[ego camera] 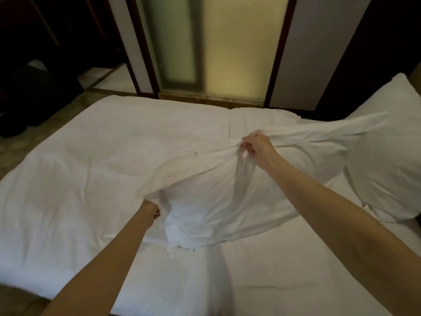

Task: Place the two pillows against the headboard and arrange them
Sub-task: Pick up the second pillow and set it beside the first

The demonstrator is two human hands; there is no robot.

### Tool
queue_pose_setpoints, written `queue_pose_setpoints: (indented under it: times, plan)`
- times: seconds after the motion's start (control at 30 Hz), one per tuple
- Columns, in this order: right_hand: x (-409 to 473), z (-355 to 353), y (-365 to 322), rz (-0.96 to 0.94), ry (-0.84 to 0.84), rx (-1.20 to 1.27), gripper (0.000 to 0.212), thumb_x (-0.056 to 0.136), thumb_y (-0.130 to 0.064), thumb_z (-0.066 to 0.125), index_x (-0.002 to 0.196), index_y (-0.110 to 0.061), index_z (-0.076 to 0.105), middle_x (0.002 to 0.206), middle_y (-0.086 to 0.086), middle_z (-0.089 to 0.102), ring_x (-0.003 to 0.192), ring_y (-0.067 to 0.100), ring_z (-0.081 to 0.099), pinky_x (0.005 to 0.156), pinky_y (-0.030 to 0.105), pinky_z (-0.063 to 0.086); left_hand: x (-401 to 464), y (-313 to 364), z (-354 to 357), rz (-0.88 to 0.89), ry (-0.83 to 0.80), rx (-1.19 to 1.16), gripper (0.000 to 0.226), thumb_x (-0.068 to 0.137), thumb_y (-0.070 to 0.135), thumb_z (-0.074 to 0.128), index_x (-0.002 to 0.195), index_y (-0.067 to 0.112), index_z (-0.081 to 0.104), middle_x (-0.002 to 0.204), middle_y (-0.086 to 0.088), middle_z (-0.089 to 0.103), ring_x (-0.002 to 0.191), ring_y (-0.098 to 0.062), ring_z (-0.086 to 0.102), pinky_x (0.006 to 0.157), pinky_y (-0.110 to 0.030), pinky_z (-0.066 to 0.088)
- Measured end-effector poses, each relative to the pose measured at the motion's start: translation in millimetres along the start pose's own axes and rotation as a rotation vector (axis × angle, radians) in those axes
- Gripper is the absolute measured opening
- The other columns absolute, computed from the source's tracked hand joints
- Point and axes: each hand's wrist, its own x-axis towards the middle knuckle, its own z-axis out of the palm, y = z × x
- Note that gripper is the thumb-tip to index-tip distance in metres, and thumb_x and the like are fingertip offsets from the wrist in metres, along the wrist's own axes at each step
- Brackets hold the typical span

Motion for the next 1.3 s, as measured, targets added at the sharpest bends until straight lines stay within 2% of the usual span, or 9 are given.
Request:
queue_pose_setpoints:
  times: [0.07,0.27,0.43,0.67,0.83,0.9,1.0,1.17,1.3]
  plan:
    - [9,7,2,0.000,-0.027,-0.108,0.020,0.085,0.000,0.059,0.071,-0.013,0.053,0.083,0.006,0.058,0.075,0.017,0.056,0.062,0.023,0.046,11,9,3,0.041,0.034,-0.027,0.025,0.098,0.006,0.037,0.079,0.008,0.053,0.100,-0.015,0.054,0.068,-0.020,0.051,0.058,-0.025,0.038]
    - [23,7,46,0.082,-0.056,-0.192,0.022,0.085,-0.002,0.057,0.071,-0.019,0.052,0.087,0.004,0.061,0.090,0.021,0.051,0.067,0.029,0.037,25,14,14,0.116,-0.040,-0.033,0.032,0.098,0.010,0.043,0.123,-0.006,0.055,0.077,-0.004,0.054,0.066,-0.014,0.050,0.054,-0.017,0.041]
    - [36,-5,81,0.213,0.040,-0.219,0.017,0.089,-0.009,0.053,0.074,-0.017,0.055,0.085,0.004,0.064,0.088,0.021,0.056,0.074,0.030,0.040,52,15,30,0.156,-0.108,0.122,0.034,0.096,0.007,0.043,0.123,-0.007,0.056,0.128,-0.027,0.058,0.114,-0.037,0.056,0.099,-0.041,0.043]
    - [61,-27,136,0.452,0.256,-0.148,0.007,0.084,-0.005,0.059,0.078,-0.007,0.056,0.082,0.011,0.051,0.068,0.022,0.048,0.062,0.030,0.039,108,22,65,0.241,-0.145,0.483,0.036,0.096,0.014,0.040,0.127,0.003,0.054,0.133,-0.017,0.056,0.122,-0.034,0.053,0.097,-0.036,0.044]
    - [73,-41,182,0.619,0.415,-0.041,0.054,0.082,-0.024,0.067,0.127,-0.017,0.037,0.140,0.014,0.040,0.115,0.032,0.048,0.092,0.050,0.048,150,5,93,0.335,-0.161,0.807,0.044,0.094,0.027,0.042,0.138,0.019,0.045,0.139,-0.014,0.043,0.124,-0.034,0.047,0.103,-0.046,0.041]
    - [74,-43,200,0.658,0.349,-0.009,0.051,0.082,-0.039,0.066,0.113,-0.026,0.027,0.124,0.011,0.041,0.101,0.028,0.046,0.085,0.049,0.051,157,-4,100,0.381,-0.170,0.883,0.048,0.095,0.029,0.043,0.143,0.025,0.039,0.144,-0.012,0.039,0.128,-0.034,0.043,0.103,-0.047,0.039]
    - [79,-32,216,0.687,0.256,0.200,0.047,0.077,-0.054,0.069,0.097,-0.016,0.049,0.091,0.008,0.050,0.075,0.025,0.053,0.075,0.043,0.049,162,-16,105,0.438,-0.173,0.904,0.050,0.096,0.026,0.042,0.145,0.028,0.036,0.147,-0.009,0.035,0.129,-0.033,0.041,0.102,-0.046,0.040]
    - [83,5,230,0.539,0.264,0.574,0.036,0.085,-0.015,0.070,0.119,-0.012,0.061,0.115,0.010,0.067,0.108,0.031,0.062,0.083,0.050,0.051,168,-13,107,0.437,-0.153,0.849,0.046,0.096,0.022,0.041,0.142,0.026,0.043,0.144,-0.012,0.038,0.128,-0.033,0.043,0.103,-0.046,0.042]
    - [80,11,218,0.372,0.362,0.538,0.036,0.083,0.001,0.067,0.118,-0.003,0.059,0.112,0.012,0.067,0.102,0.028,0.065,0.078,0.036,0.056,167,0,107,0.474,-0.142,0.829,0.042,0.096,0.021,0.039,0.138,0.021,0.047,0.137,-0.018,0.043,0.124,-0.034,0.046,0.103,-0.045,0.041]
